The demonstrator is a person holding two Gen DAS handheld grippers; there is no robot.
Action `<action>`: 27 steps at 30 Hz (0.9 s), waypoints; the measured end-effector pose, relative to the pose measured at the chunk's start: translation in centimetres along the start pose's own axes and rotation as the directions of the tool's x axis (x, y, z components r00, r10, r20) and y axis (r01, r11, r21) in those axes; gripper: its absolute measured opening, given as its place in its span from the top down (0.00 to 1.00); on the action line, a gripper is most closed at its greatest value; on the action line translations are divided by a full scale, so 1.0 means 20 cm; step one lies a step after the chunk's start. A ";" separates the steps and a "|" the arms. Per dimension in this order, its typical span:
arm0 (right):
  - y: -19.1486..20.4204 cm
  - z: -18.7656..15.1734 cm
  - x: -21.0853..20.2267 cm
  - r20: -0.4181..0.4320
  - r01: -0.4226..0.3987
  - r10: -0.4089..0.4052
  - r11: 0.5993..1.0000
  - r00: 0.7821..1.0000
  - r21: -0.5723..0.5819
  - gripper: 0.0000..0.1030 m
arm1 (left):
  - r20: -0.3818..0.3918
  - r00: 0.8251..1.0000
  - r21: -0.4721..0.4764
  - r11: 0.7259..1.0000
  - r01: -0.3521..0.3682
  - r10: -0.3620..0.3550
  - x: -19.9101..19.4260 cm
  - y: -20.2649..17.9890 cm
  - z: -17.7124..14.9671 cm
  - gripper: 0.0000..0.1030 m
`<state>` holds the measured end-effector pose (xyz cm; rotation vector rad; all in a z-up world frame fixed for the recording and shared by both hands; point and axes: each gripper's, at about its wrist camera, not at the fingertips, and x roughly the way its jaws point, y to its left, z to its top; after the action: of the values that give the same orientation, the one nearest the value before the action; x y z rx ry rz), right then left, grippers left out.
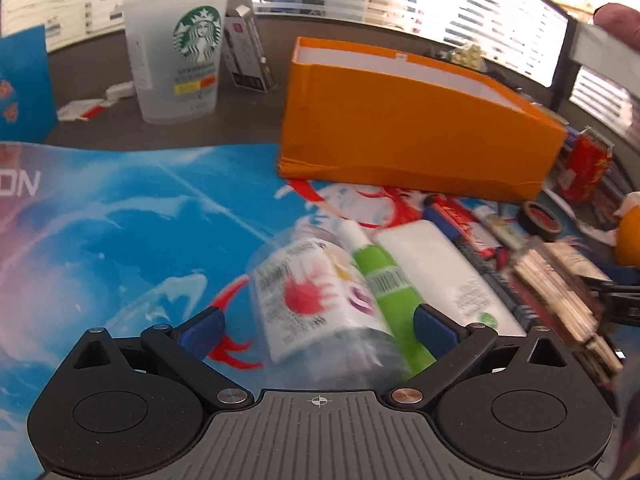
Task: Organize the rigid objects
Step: 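Grasp the clear plastic jar with the left tool while the right tool grasps the cream tube, then carry the jar and cream tube into the orange box and release both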
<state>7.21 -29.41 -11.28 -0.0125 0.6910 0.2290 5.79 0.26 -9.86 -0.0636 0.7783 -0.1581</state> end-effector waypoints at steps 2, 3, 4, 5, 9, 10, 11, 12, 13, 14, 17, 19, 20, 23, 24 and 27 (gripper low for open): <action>0.00 0.01 0.00 -0.009 0.008 -0.008 1.000 1.000 0.000 0.25 | 0.011 1.000 -0.004 1.000 0.000 0.000 0.01 0.01 0.00 0.02; 0.00 0.01 0.01 -0.016 0.023 -0.023 1.000 1.000 -0.001 0.14 | 0.013 1.000 -0.006 1.000 0.000 0.000 0.01 0.01 0.00 0.02; 0.00 0.00 0.01 -0.021 0.033 -0.033 0.999 0.999 -0.002 0.13 | 0.013 1.000 -0.006 1.000 0.000 0.000 0.01 0.01 0.00 0.02; 0.00 0.00 0.01 -0.021 0.032 -0.032 0.999 0.999 -0.005 0.13 | 0.014 1.000 -0.008 1.000 -0.001 0.001 0.01 0.01 0.00 0.03; 0.00 0.00 -0.01 0.003 0.008 -0.008 1.000 1.000 -0.005 0.55 | 0.037 0.999 -0.055 0.998 0.020 -0.018 -0.02 0.05 0.01 0.35; 0.00 0.00 -0.01 0.000 0.025 -0.025 1.000 1.000 -0.013 0.55 | 0.030 0.999 -0.056 0.998 0.020 -0.018 -0.01 0.06 0.02 0.35; 0.01 0.00 -0.01 -0.001 0.031 -0.032 0.999 1.000 -0.033 0.55 | 0.029 0.999 -0.045 0.999 0.020 -0.019 -0.01 0.06 0.02 0.35; 0.02 0.00 -0.01 0.002 0.038 -0.038 0.998 0.999 -0.044 0.55 | 0.031 0.999 -0.039 0.999 0.017 -0.015 -0.01 0.05 0.02 0.35; 0.03 0.00 -0.01 0.002 0.042 -0.042 0.998 0.999 -0.047 0.55 | 0.036 0.999 -0.036 0.999 0.012 -0.011 -0.02 0.05 0.01 0.35; 0.04 0.00 -0.01 0.001 0.046 -0.046 0.997 0.999 -0.060 0.55 | 0.041 0.999 -0.029 1.000 0.008 -0.006 -0.02 0.04 0.00 0.35; 0.05 0.00 -0.02 -0.005 0.054 -0.055 0.995 0.998 -0.087 0.53 | 0.046 0.999 -0.040 0.999 0.006 -0.004 -0.02 0.05 0.00 0.36; 0.04 0.00 -0.02 -0.007 0.057 -0.058 0.995 0.998 -0.083 0.51 | 0.051 0.999 -0.058 0.998 0.016 -0.013 -0.02 0.07 0.00 0.36; 0.03 0.00 -0.02 -0.008 0.052 -0.053 0.996 0.999 -0.073 0.51 | 0.055 0.998 -0.060 0.998 0.015 -0.011 -0.03 0.07 -0.01 0.36; 0.04 -0.02 -0.03 0.006 0.040 -0.039 0.998 0.999 -0.057 0.56 | 0.049 0.999 -0.066 0.998 0.011 -0.007 -0.03 0.07 -0.01 0.37; 0.04 -0.02 -0.03 0.010 0.045 -0.045 0.997 0.999 -0.058 0.57 | 0.041 0.999 -0.072 0.997 0.017 -0.014 -0.04 0.08 -0.01 0.37; 0.05 -0.02 -0.04 0.004 0.037 -0.037 0.998 0.999 -0.054 0.57 | 0.043 0.999 -0.076 0.997 0.021 -0.017 -0.05 0.09 0.00 0.38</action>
<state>6.18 -28.58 -11.03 -0.0768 0.6811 0.2117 5.37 2.15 -9.31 -0.1460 0.7419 -0.1447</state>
